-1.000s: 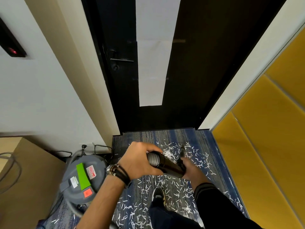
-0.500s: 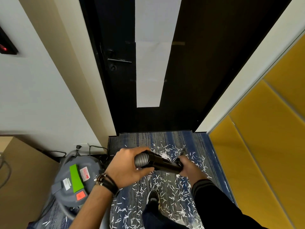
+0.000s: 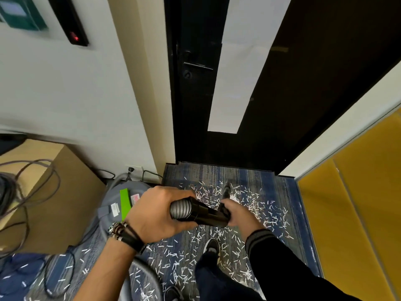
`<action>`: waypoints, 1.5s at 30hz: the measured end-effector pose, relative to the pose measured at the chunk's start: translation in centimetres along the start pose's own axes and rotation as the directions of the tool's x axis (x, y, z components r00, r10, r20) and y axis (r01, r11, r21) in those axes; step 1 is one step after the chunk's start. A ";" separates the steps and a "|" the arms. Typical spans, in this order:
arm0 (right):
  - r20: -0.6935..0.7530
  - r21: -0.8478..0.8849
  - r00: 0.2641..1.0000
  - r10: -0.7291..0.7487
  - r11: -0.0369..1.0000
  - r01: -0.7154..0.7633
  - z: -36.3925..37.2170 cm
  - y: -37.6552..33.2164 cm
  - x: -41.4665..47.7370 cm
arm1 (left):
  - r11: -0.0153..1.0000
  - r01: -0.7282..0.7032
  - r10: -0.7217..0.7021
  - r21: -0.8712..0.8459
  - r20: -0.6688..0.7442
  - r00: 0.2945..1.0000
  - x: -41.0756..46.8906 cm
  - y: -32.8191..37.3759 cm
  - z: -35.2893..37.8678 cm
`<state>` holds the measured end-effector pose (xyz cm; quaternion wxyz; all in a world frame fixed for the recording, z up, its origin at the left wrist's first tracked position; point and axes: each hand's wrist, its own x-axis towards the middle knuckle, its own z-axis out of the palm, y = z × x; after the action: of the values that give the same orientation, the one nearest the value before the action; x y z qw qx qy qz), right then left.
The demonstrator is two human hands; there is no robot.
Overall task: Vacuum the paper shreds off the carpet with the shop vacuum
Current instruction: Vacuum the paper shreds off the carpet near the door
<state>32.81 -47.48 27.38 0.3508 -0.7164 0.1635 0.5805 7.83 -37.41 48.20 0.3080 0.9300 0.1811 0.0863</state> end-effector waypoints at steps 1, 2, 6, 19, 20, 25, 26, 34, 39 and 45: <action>0.000 -0.011 1.000 0.022 1.000 -0.022 0.5 0.2 -0.6 | 1.000 -0.007 0.007 0.018 0.013 1.000 -0.3 0.0 -0.3; -0.002 -0.012 1.000 0.029 1.000 -0.029 0.9 0.2 -0.9 | 0.999 -0.019 0.018 0.037 0.028 0.999 -0.4 0.0 -0.7; 0.024 -0.083 0.999 0.029 0.996 -0.027 2.3 0.6 -1.4 | 0.998 -0.057 0.055 0.035 0.035 0.998 -1.3 -0.3 -2.3; 0.218 0.290 0.973 -0.076 0.957 0.010 6.3 3.8 -2.7 | 0.997 0.047 -0.044 0.064 -0.051 0.998 -7.0 -1.4 -2.4; 0.220 0.236 0.974 -0.058 0.972 0.005 6.9 3.8 -2.9 | 0.997 0.047 -0.044 0.066 -0.047 0.998 -7.3 -1.1 -2.4; 0.254 0.023 0.967 -0.014 1.000 0.008 10.2 4.4 -4.1 | 0.998 0.065 -0.062 0.022 -0.092 0.994 -9.5 -0.8 -4.4; 0.267 0.008 0.964 -0.005 1.000 0.003 10.8 4.8 -4.5 | 0.998 0.069 -0.067 0.011 -0.100 0.993 -10.1 -0.8 -4.9; 0.255 -0.105 0.960 -0.117 0.983 0.147 12.2 2.5 -5.5 | 0.996 0.092 -0.091 -0.012 -0.268 0.959 -12.5 -1.0 -6.3; 0.217 -0.238 0.974 -0.070 0.964 0.122 12.6 1.9 -5.1 | 0.994 0.111 -0.111 -0.013 -0.215 0.970 -12.2 -1.0 -4.3; 0.281 -0.298 0.960 -0.019 0.949 0.106 13.5 4.5 -5.6 | 0.993 0.095 -0.108 -0.073 -0.201 0.974 -12.7 -1.0 -5.8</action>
<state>18.68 -42.27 30.23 0.2716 -0.6800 -0.0030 0.6811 -5.74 -38.50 51.62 0.3208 0.8956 0.2563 0.1714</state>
